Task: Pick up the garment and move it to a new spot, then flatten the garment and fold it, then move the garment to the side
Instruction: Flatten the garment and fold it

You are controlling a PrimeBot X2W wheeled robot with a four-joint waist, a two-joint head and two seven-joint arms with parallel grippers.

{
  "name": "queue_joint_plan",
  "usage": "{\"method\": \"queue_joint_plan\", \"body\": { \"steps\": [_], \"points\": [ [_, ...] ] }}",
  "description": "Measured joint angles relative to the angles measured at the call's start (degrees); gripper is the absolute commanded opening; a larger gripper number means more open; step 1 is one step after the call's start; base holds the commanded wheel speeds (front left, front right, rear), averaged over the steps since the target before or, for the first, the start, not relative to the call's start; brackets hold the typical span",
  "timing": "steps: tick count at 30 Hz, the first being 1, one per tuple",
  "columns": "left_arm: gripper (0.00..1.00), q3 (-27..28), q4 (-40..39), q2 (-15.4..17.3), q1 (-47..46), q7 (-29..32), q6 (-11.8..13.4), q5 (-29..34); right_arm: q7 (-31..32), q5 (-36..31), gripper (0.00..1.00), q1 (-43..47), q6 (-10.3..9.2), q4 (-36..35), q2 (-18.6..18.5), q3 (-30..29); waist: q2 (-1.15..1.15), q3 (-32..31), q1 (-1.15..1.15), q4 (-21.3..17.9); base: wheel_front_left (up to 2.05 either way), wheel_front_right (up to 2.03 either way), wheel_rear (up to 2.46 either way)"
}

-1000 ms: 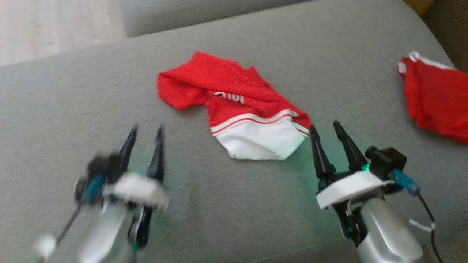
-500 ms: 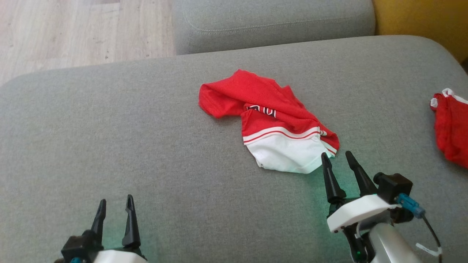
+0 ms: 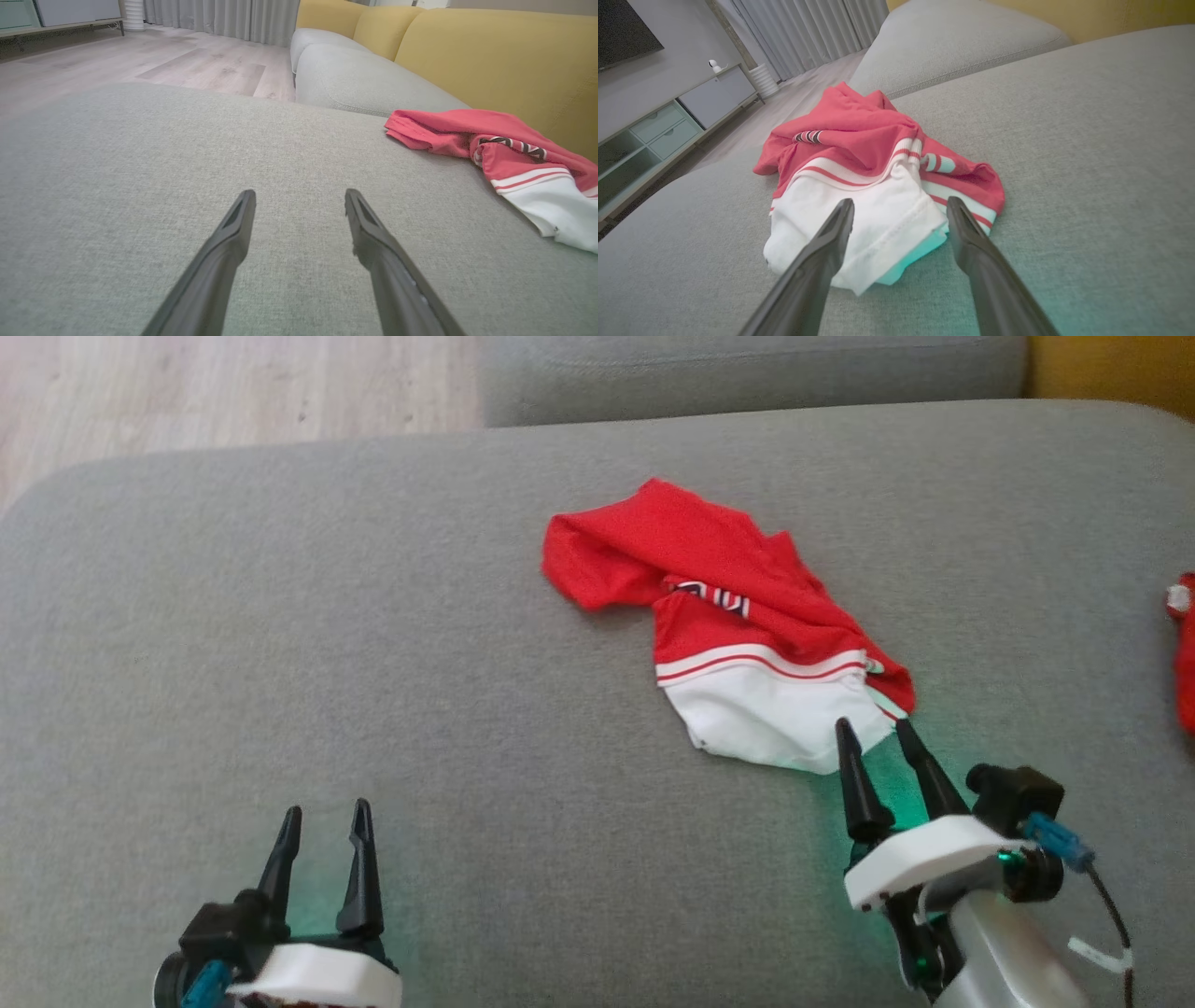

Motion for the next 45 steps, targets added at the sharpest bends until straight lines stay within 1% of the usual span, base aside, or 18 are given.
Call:
{"method": "queue_joint_plan", "body": {
  "steps": [2, 4, 8, 11, 12, 13, 15, 16, 18, 19, 22, 27, 29, 32, 36, 39, 42, 45],
  "points": [
    [1.00, -0.15, 0.00, -0.03, -0.18, 0.00, -0.01, -0.01, 0.00, 1.26, 1.00, -1.07, 0.00, 0.93, 0.00, -0.38, 0.00, 0.51, 0.00, 0.75, 0.00, 0.00, 0.00],
    [1.00, -0.23, 0.10, -0.03, -0.18, 0.00, -0.42, -0.01, 0.00, 1.35, 1.00, -1.62, 0.00, 1.72, 0.00, -0.60, 0.00, 0.99, 0.00, 1.44, 0.00, 0.00, 0.00],
    [1.00, -0.20, 0.49, -0.03, -0.18, 0.00, -0.42, -0.01, 0.00, 1.78, 1.00, -1.97, 0.00, 2.72, 0.00, -0.85, 0.00, 1.63, 0.00, 2.37, 0.00, 0.00, 0.00],
    [1.00, -0.19, 0.63, -0.03, -0.18, 0.00, -0.42, -0.01, 0.00, 1.78, 0.97, -1.97, 0.00, 3.22, 0.00, -0.82, 0.00, 1.76, 0.00, 2.53, 0.00, 0.00, 0.00],
    [1.00, -0.20, 0.64, -0.03, -0.18, 0.00, -0.42, -0.02, 0.00, 1.78, 0.91, -1.97, 0.00, 3.35, 0.00, -0.83, 0.00, 1.80, 0.00, 2.53, 0.00, 0.00, 0.00],
    [1.00, -0.21, 0.65, -0.03, -0.18, 0.00, -0.42, -0.05, 0.00, 1.78, 0.78, -1.97, 0.00, 3.43, 0.00, -0.83, 0.00, 1.85, 0.00, 2.52, 0.00, 0.00, 0.00],
    [1.00, -0.25, 0.75, -0.03, -0.23, 0.00, -0.42, -0.62, 0.00, 1.89, 0.21, -1.98, 0.00, 3.61, 0.00, -0.65, 0.00, 1.90, 0.00, 2.49, 0.00, 0.00, 0.00],
    [1.00, -0.30, 0.77, -0.03, -0.30, 0.00, -0.42, -0.60, 0.00, 2.07, 0.00, -1.99, 0.00, 3.56, 0.00, -0.37, 0.00, 1.91, 0.00, 2.47, 0.00, 0.00, 0.00],
    [1.00, -0.38, 0.89, -0.03, -0.56, 0.00, -0.43, -0.62, 0.01, 2.23, 0.00, -1.99, 0.00, 2.77, 0.00, 0.23, 0.00, 1.83, 0.00, 2.41, 0.00, 0.00, 0.00],
    [1.00, -0.44, 0.99, -0.03, -0.79, 0.00, -0.43, -0.62, 0.01, 2.55, 0.00, -1.94, 0.00, 1.20, -0.01, 0.51, 0.00, 1.67, 0.00, 2.39, 0.00, 0.00, 0.00],
    [1.00, -0.73, 1.19, -0.03, -1.24, 0.00, -0.43, -0.94, 0.01, 4.17, 0.00, -2.02, 0.00, -6.81, -0.03, 2.34, 0.00, 0.80, -0.01, 2.44, 0.00, 0.00, 0.00],
    [1.00, -0.84, 1.79, -0.07, -0.72, 0.00, -0.43, -1.42, 0.01, 6.98, 0.00, -2.69, 0.00, -16.80, -0.02, 5.93, 0.00, -1.86, -0.01, 2.61, 0.00, 0.00, 0.00],
    [1.00, -1.04, 2.01, -0.07, -0.17, 0.00, -0.43, -1.42, 0.01, 7.05, 0.00, -5.27, 0.00, -19.18, -0.01, 6.69, 0.00, -3.11, -0.01, 2.77, 0.00, 0.00, 0.00],
    [1.00, -1.59, 2.16, -0.07, 1.19, 0.00, -0.43, -1.75, 0.00, 6.51, 0.00, -12.57, 0.00, -21.58, -0.14, 6.73, 0.00, -4.40, -0.02, 3.69, 0.00, 0.00, 0.00],
    [1.00, -2.38, 3.24, -0.05, 1.63, 0.00, -0.43, -2.40, 0.00, 4.34, 0.00, -24.79, 0.00, -21.61, -2.27, 7.27, 0.00, -5.28, -0.01, 5.83, 0.00, 0.00, 0.00],
    [1.00, -3.63, 3.64, 0.01, 1.62, 0.00, -0.43, -2.65, -0.04, 3.50, 0.00, -33.25, 0.00, -20.13, -5.38, 8.80, 0.00, -5.72, -0.01, 7.90, 0.00, 0.00, 0.00],
    [1.00, -5.26, 4.33, -0.04, 1.60, 0.00, -0.47, -3.53, -0.09, 3.04, 0.00, -39.92, 0.00, -16.04, -8.00, 11.12, 0.00, -6.08, -0.01, 10.38, 0.00, 0.00, 0.00],
    [1.00, -6.37, 4.95, -0.02, 1.63, 0.00, -0.46, -4.27, -0.10, 3.04, 0.00, -43.90, 0.00, -10.87, -9.12, 13.55, 0.00, -6.39, -0.01, 13.27, 0.00, 0.00, 0.00]
  ]
}}
